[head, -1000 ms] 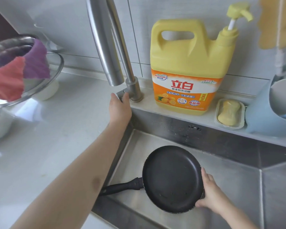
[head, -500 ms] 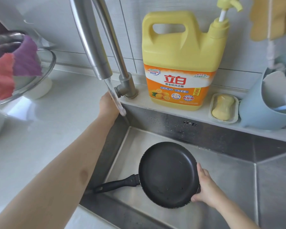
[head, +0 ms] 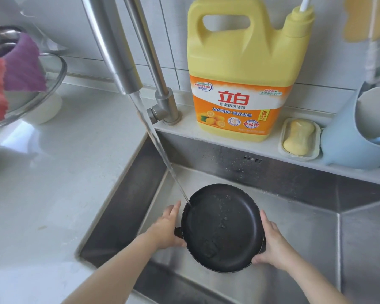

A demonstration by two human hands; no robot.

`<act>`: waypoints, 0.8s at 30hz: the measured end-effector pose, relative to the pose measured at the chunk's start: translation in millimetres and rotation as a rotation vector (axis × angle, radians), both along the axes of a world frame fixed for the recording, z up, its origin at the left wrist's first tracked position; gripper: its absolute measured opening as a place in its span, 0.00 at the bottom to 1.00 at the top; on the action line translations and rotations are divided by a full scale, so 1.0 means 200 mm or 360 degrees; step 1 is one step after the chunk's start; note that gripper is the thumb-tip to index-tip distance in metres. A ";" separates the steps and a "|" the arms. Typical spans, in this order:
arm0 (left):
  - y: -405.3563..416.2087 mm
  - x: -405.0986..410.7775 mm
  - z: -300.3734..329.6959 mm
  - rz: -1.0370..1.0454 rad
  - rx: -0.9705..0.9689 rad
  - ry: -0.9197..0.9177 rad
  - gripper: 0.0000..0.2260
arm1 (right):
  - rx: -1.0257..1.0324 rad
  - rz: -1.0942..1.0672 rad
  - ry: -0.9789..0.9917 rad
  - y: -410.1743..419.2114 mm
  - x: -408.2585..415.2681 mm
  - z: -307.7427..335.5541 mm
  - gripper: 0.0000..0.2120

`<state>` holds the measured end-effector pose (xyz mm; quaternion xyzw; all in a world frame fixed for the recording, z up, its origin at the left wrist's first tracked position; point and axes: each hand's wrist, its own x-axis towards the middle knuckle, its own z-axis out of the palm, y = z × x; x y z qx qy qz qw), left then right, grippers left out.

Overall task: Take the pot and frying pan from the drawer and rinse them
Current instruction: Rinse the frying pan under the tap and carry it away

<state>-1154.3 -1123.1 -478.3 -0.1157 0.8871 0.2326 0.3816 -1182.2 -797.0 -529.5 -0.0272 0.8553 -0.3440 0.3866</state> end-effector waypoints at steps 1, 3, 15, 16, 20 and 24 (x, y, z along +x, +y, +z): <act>0.00 0.01 -0.02 -0.0035 -0.0029 -0.0022 0.58 | -0.0003 0.0002 -0.0006 0.00 0.00 0.00 0.70; 0.01 0.01 -0.03 -0.0098 -0.0094 -0.0027 0.58 | -0.0016 -0.0003 -0.0018 0.00 -0.01 0.00 0.70; 0.05 0.00 -0.04 -0.0167 -0.0025 0.0082 0.63 | -0.0212 -0.0129 -0.0169 0.02 -0.03 0.01 0.72; 0.05 -0.03 0.00 -0.0199 -0.0027 0.0075 0.62 | -0.0275 -0.0156 -0.0227 0.04 -0.02 0.02 0.72; 0.02 -0.10 0.16 -0.0300 0.0060 -0.0036 0.62 | -0.0464 -0.0272 -0.0378 0.08 0.00 0.16 0.68; 0.00 -0.14 0.38 -0.0278 0.0147 0.0042 0.60 | -0.0598 -0.0351 -0.0361 0.09 0.02 0.34 0.64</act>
